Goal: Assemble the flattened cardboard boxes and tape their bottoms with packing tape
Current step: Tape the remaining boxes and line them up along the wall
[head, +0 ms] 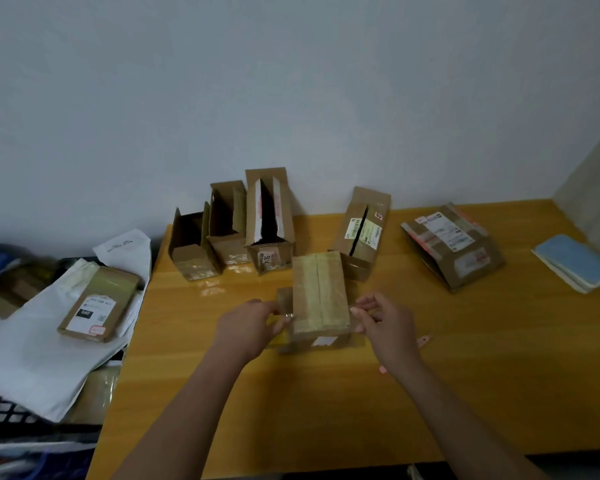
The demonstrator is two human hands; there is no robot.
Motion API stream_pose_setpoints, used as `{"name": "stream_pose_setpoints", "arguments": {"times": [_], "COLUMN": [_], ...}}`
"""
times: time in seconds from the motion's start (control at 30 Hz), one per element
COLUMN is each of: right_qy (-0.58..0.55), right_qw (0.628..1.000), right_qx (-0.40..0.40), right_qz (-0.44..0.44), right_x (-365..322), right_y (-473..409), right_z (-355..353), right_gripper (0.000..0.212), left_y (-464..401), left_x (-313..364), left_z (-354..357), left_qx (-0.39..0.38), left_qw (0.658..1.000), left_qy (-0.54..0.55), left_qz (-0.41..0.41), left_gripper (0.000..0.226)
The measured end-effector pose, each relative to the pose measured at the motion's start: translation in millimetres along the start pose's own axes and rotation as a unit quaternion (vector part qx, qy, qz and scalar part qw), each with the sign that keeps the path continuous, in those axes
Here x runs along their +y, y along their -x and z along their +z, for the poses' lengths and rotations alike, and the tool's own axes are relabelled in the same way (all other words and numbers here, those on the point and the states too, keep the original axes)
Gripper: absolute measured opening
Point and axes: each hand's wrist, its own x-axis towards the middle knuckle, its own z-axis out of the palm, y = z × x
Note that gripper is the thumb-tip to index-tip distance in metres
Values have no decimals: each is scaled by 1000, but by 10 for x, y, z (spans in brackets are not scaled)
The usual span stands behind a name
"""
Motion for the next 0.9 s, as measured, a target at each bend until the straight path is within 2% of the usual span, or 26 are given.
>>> {"name": "stream_pose_setpoints", "arguments": {"times": [0.23,0.9], "right_qy": [-18,-28], "right_qw": [1000,997], "right_qx": [9,4], "right_qz": [22,78], "right_x": [154,268], "right_y": [2,-81], "right_z": [46,89], "right_gripper": [11,11], "left_y": [-38,-118], "left_x": [83,94], "left_z": [51,191], "left_qx": [-2,-38], "left_qw": [996,995], "left_qy": [-84,-77], "left_qz": [-12,-54], "left_gripper": [36,40]}}
